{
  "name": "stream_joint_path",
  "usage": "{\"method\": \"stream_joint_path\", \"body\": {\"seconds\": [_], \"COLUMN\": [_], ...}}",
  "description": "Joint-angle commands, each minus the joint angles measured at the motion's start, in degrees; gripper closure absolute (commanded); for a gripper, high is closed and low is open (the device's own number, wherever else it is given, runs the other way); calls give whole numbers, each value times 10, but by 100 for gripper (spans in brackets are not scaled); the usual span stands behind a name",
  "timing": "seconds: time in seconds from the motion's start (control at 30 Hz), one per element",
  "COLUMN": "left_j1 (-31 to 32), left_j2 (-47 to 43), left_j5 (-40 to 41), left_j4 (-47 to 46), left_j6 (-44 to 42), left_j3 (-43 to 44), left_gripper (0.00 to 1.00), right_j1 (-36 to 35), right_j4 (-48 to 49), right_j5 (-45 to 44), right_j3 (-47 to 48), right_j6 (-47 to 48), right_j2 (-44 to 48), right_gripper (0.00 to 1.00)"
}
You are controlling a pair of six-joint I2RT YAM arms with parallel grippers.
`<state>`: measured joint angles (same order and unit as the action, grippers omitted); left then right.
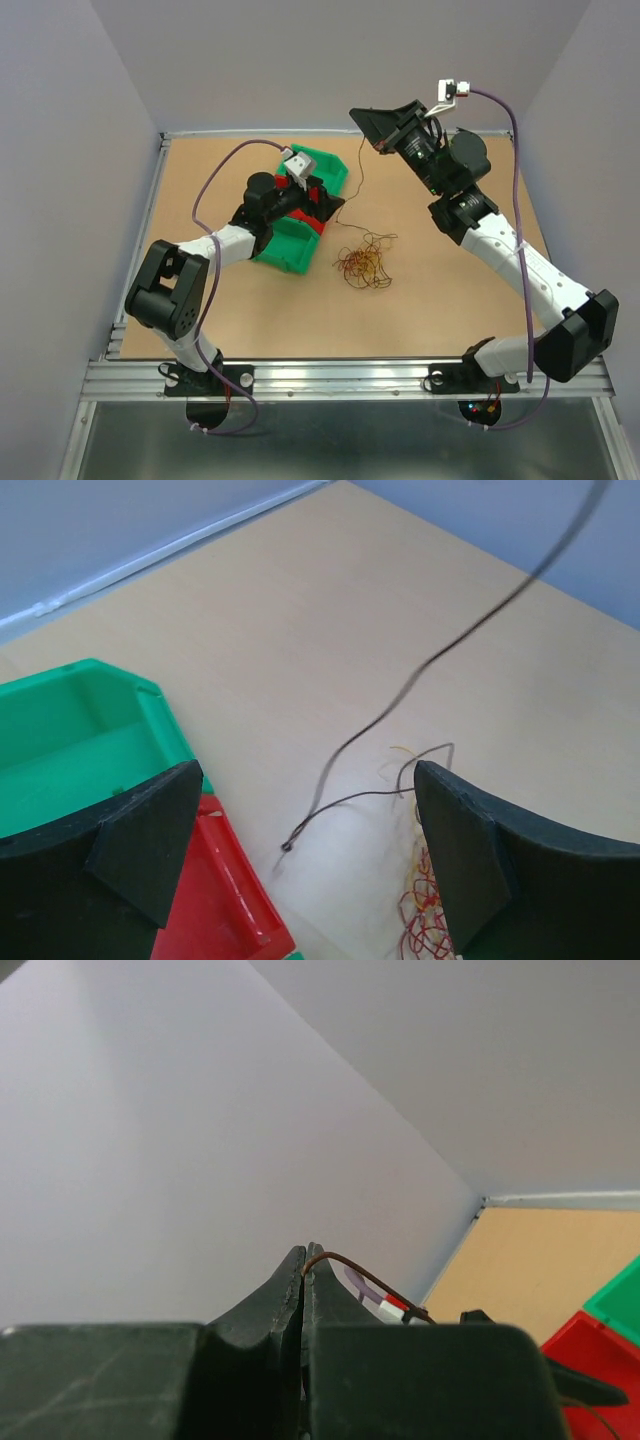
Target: Untangle the cables
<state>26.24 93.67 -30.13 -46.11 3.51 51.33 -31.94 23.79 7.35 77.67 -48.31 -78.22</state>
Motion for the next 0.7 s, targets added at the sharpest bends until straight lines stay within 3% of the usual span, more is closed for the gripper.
{"method": "stream_joint_path", "body": {"seconds": [0.0, 0.2, 0.53, 0.67], "left_j1": [10, 14, 54, 60], "left_j2": [-29, -12, 31, 33], "left_j5": [-98, -214, -165, -102], "left_j4": [-75, -106, -32, -23], "left_j6": [0, -7, -46, -47], "left_j3": [-11, -11, 47, 64], "left_gripper": [1, 1, 1, 1], "right_j1": [-1, -1, -1, 0], "right_j4": [73, 58, 57, 67], "right_j5": [18, 23, 52, 69], "right_j3": [-32, -22, -23, -25], "right_j6": [-20, -14, -34, -47], "right_j2": [43, 47, 41, 34], "right_gripper": [99, 99, 99, 99]}}
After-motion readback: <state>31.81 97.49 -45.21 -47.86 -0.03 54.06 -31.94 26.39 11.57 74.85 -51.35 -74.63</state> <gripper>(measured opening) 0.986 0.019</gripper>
